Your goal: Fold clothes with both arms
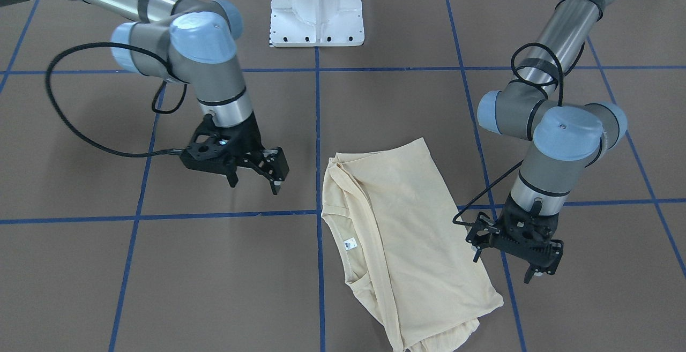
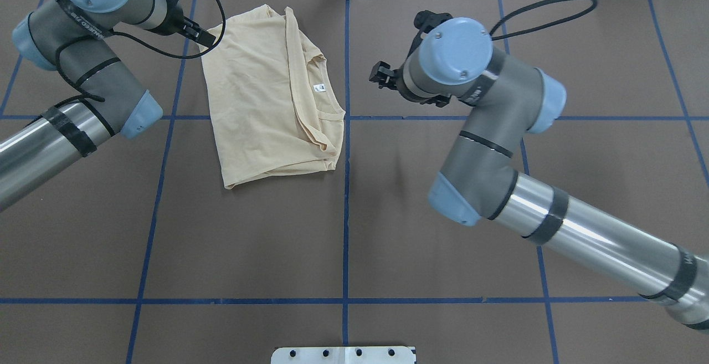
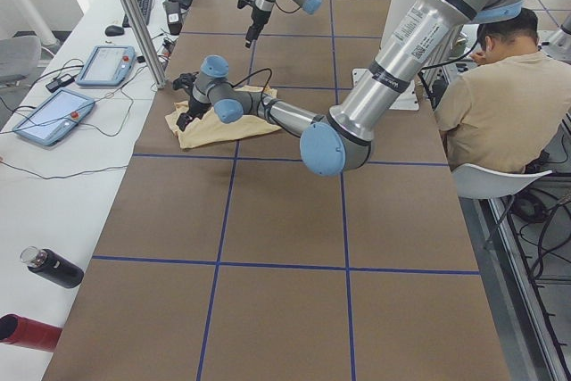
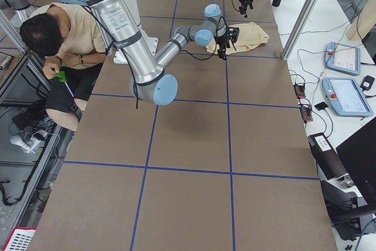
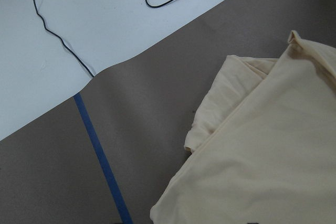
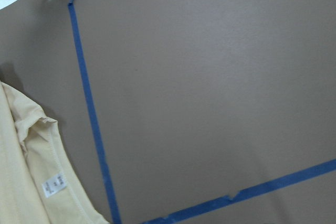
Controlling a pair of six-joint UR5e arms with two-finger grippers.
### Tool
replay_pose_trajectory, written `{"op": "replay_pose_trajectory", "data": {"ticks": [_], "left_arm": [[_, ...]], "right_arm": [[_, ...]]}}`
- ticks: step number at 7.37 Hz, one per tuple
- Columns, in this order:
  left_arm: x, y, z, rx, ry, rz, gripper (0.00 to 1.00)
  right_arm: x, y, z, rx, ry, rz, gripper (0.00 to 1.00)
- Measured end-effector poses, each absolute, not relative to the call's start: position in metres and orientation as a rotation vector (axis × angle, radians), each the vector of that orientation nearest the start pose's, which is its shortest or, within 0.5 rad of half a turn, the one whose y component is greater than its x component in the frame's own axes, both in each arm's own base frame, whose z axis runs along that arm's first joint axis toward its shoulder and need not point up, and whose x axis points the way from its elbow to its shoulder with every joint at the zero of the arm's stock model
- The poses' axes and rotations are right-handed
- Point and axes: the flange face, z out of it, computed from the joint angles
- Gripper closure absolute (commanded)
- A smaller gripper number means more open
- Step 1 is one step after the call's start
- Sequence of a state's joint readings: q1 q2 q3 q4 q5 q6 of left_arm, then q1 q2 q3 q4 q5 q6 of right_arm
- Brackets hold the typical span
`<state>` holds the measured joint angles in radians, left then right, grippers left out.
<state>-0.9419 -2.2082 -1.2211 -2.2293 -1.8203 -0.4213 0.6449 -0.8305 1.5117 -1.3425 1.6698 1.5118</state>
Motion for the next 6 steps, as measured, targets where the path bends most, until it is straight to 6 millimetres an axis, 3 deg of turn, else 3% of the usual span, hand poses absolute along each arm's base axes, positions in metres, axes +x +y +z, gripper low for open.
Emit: {"op": "replay_pose_trajectory", "data": {"ticks": [1, 3, 6], "left_arm": [[0.362, -0.678, 0.369, 0.698, 0.688, 0.293, 0.00], [0.363, -0.673, 0.369, 0.695, 0.702, 0.278, 0.00], [0.365, -0.671, 0.367, 0.687, 0.717, 0.251, 0.00]], "right_arm": [[-0.546, -0.539, 0.196, 0.239, -0.881, 0.540, 0.56], [-0.601, -0.533, 0.184, 0.268, -0.866, 0.555, 0.56], [-0.645, -0.538, 0.181, 0.291, -0.855, 0.551, 0.59]]}}
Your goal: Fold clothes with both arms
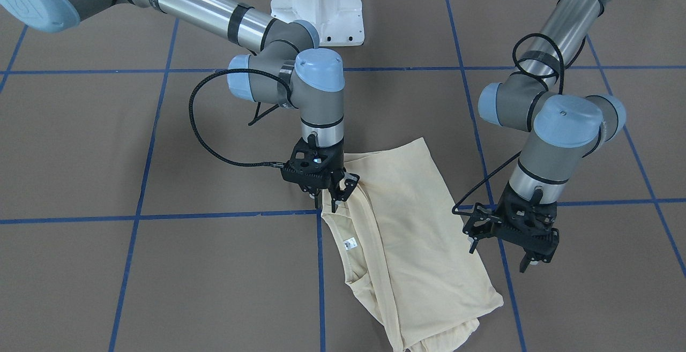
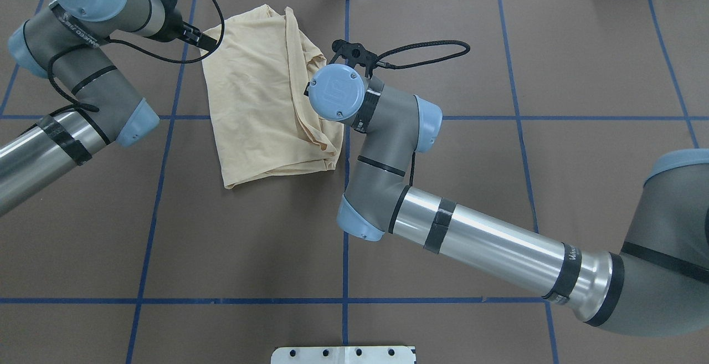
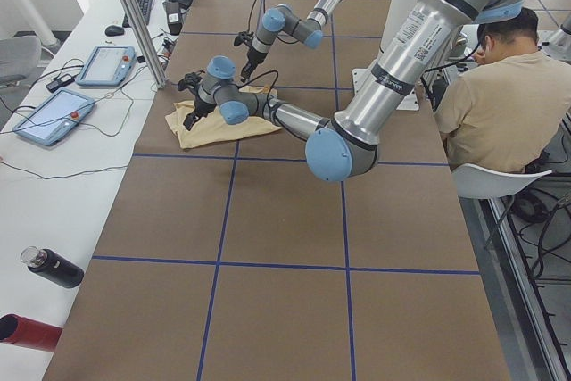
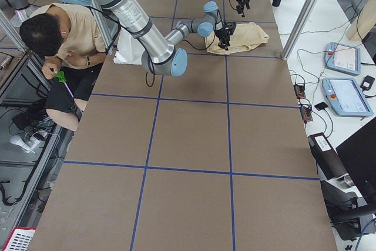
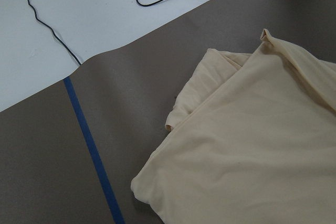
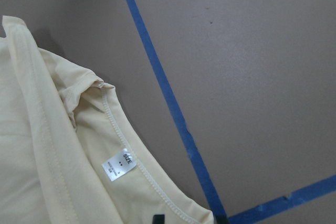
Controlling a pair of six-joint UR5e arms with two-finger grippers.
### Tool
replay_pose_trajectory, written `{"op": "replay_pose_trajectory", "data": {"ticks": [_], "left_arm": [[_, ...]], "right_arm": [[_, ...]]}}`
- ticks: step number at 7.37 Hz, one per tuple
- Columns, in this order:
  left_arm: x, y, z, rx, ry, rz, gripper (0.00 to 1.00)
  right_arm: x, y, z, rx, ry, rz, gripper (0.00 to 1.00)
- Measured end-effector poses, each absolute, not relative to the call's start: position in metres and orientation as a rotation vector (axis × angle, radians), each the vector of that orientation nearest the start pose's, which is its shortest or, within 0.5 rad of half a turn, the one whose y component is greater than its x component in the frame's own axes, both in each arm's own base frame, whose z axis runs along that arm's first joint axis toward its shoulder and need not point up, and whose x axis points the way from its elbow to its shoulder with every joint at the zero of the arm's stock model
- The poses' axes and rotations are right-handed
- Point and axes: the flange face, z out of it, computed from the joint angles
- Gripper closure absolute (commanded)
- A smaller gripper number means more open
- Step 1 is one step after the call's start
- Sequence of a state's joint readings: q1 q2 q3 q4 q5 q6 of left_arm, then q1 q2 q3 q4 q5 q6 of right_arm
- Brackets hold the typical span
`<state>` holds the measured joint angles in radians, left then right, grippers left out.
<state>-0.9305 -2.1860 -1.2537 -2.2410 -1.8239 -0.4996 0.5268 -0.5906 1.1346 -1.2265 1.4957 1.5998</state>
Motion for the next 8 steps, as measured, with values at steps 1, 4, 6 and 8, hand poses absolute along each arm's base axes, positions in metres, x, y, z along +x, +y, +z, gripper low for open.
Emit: {"op": "replay_pose_trajectory", "data": {"ticks": [1, 4, 6, 8], "left_arm": [[0.365, -0.671, 0.366, 0.683, 0.722, 0.241, 0.00], [0.365, -0.671, 0.366, 0.680, 0.725, 0.234, 0.00], [0.365, -0.671, 0.367, 0.679, 0.725, 0.234, 0.00], [0.366, -0.670, 0.367, 0.679, 0.725, 0.234, 0.00]], "right_arm": [[-0.652, -0.538, 0.186, 0.297, -0.850, 0.551, 0.59], [-0.664, -0.538, 0.203, 0.310, -0.813, 0.547, 0.59], [-0.667, -0.538, 0.207, 0.310, -0.803, 0.546, 0.87], [-0.670, -0.536, 0.203, 0.310, -0.806, 0.548, 1.00]]}}
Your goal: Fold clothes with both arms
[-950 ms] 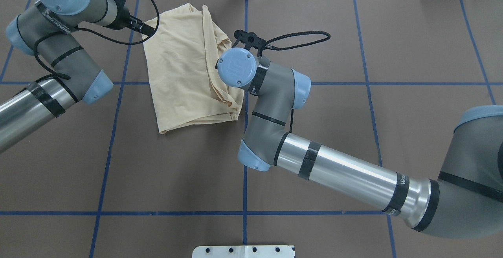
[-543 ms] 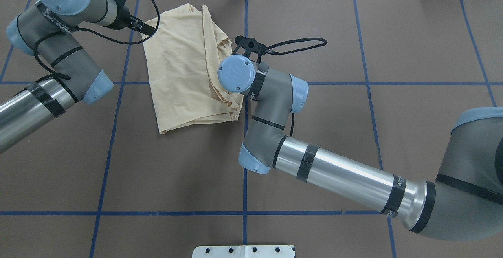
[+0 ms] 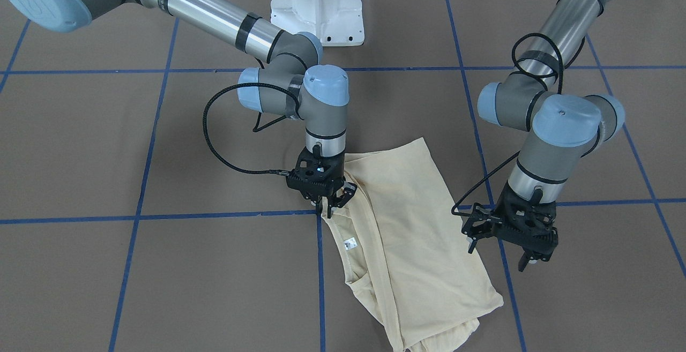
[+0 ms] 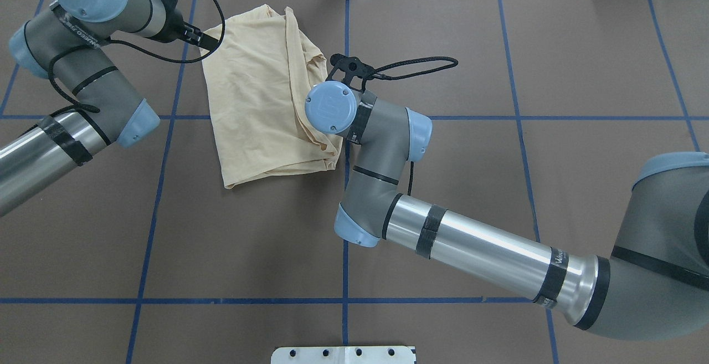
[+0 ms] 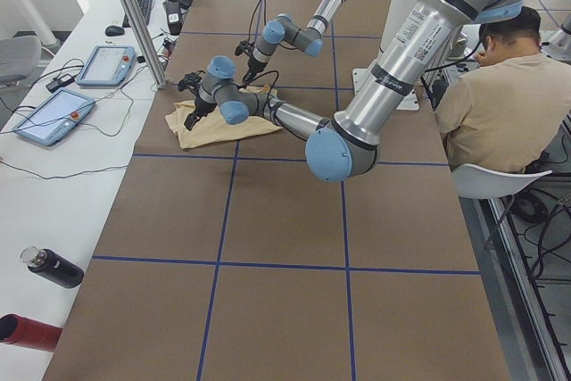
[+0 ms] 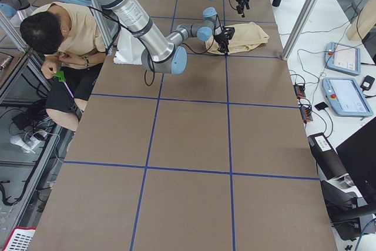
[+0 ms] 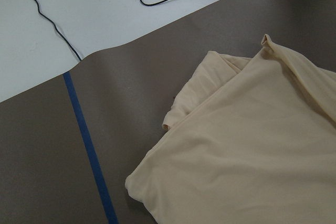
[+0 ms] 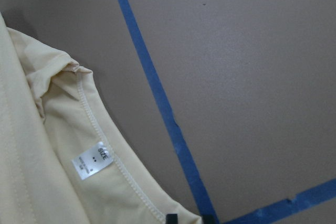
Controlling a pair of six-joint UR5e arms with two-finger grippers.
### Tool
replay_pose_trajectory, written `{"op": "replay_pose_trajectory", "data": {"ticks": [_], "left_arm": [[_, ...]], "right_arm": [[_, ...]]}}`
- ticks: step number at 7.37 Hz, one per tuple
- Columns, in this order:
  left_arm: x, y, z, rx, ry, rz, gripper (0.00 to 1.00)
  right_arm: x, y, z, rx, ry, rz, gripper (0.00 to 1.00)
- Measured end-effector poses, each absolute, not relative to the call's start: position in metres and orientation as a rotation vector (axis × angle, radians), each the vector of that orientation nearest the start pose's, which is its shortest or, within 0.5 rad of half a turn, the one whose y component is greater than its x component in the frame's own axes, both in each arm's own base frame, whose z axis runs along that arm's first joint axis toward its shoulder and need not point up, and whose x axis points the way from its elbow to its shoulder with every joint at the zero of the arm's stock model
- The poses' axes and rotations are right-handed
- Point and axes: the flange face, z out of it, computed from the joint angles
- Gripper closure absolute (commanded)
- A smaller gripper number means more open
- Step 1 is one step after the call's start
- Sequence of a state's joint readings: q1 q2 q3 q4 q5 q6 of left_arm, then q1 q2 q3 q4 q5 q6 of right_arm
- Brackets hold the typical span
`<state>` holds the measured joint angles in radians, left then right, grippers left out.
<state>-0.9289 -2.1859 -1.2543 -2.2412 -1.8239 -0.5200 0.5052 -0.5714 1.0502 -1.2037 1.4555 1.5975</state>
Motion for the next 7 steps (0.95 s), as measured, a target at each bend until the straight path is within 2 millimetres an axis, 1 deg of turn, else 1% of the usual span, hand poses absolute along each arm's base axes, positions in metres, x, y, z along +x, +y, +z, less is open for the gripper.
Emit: {"op": "replay_pose_trajectory", "data": {"ticks": [2, 3, 4, 5, 6, 7], "left_arm": [[0.366, -0.670, 0.366, 0.679, 0.725, 0.235, 0.00], [0.366, -0.670, 0.366, 0.680, 0.726, 0.235, 0.00], [0.366, -0.670, 0.365, 0.679, 0.728, 0.230, 0.00], [0.366, -0.669, 0.365, 0.676, 0.733, 0.220, 0.00], [0.368, -0.669, 0.364, 0.673, 0.738, 0.213, 0.00], [0.369, -0.668, 0.363, 0.672, 0.741, 0.212, 0.00]], "right_arm": [[-0.671, -0.534, 0.196, 0.309, -0.811, 0.552, 1.00], [-0.667, -0.532, 0.193, 0.309, -0.820, 0.554, 1.00], [-0.655, -0.525, 0.191, 0.306, -0.830, 0.553, 1.00], [-0.635, -0.508, 0.195, 0.300, -0.831, 0.546, 1.00], [-0.610, -0.482, 0.209, 0.293, -0.837, 0.532, 1.00], [-0.580, -0.445, 0.232, 0.290, -0.852, 0.511, 1.00]]}}
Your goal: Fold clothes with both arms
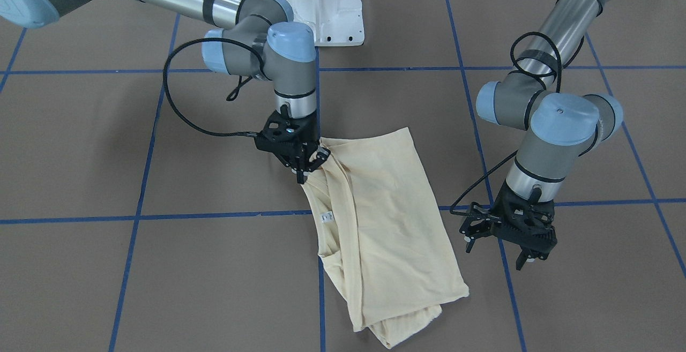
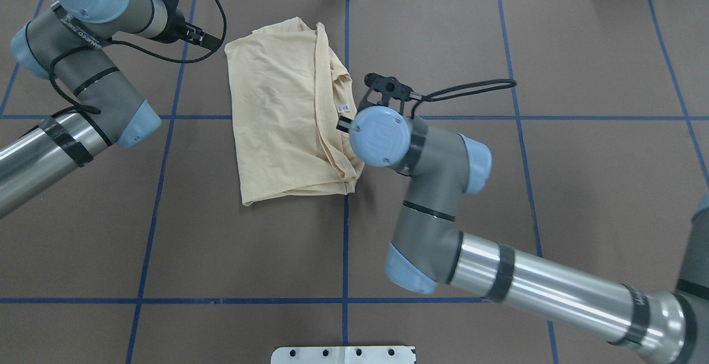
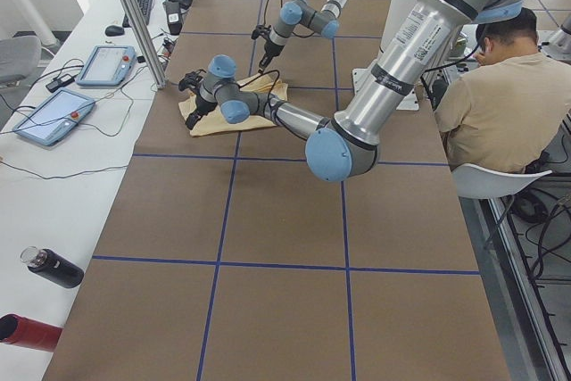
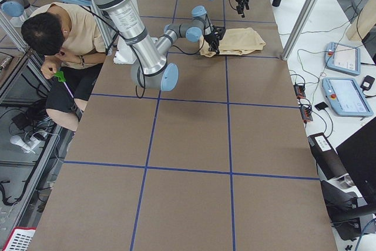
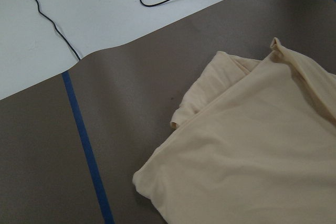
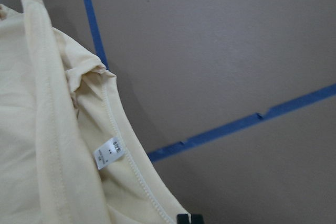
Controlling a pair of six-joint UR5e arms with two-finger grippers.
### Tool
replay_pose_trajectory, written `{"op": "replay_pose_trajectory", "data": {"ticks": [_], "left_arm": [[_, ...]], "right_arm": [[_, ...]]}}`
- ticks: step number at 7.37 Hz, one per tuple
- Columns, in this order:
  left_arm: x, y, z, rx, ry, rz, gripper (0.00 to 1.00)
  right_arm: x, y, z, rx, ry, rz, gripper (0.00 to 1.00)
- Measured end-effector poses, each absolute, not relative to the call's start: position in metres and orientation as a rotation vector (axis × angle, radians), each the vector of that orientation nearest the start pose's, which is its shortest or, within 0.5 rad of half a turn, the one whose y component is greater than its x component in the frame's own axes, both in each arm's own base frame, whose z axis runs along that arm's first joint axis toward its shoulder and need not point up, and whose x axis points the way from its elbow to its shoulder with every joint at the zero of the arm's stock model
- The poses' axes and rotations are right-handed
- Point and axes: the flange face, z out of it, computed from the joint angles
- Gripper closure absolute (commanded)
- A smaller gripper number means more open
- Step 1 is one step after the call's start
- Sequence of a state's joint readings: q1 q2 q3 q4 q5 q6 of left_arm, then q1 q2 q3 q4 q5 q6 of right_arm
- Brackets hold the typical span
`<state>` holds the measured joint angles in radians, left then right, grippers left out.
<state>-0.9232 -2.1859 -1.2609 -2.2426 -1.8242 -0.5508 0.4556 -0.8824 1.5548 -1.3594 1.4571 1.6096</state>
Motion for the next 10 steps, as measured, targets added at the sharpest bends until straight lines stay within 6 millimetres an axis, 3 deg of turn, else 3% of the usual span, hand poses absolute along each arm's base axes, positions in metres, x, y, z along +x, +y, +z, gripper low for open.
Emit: {"op": "replay_pose_trajectory", "data": {"ticks": [2, 3, 4, 7, 8, 10], "left_arm": [[0.370, -0.666, 0.361, 0.673, 0.745, 0.213, 0.00], [0.371, -0.666, 0.361, 0.673, 0.745, 0.214, 0.00], [0.371, -0.666, 0.362, 0.673, 0.744, 0.214, 0.00], [0.370, -0.664, 0.365, 0.670, 0.743, 0.215, 0.00], [0.369, -0.663, 0.366, 0.670, 0.743, 0.216, 0.00], [0.368, -0.662, 0.368, 0.670, 0.743, 0.216, 0.00]], "right_arm": [[-0.537, -0.382, 0.267, 0.297, -0.867, 0.480, 1.00], [-0.528, -0.364, 0.277, 0.293, -0.869, 0.482, 1.00], [-0.525, -0.354, 0.283, 0.287, -0.868, 0.485, 0.01], [-0.521, -0.354, 0.296, 0.308, -0.834, 0.423, 0.00], [-0.521, -0.367, 0.289, 0.333, -0.815, 0.388, 0.00], [-0.552, -0.394, 0.258, 0.349, -0.761, 0.347, 0.00]]}}
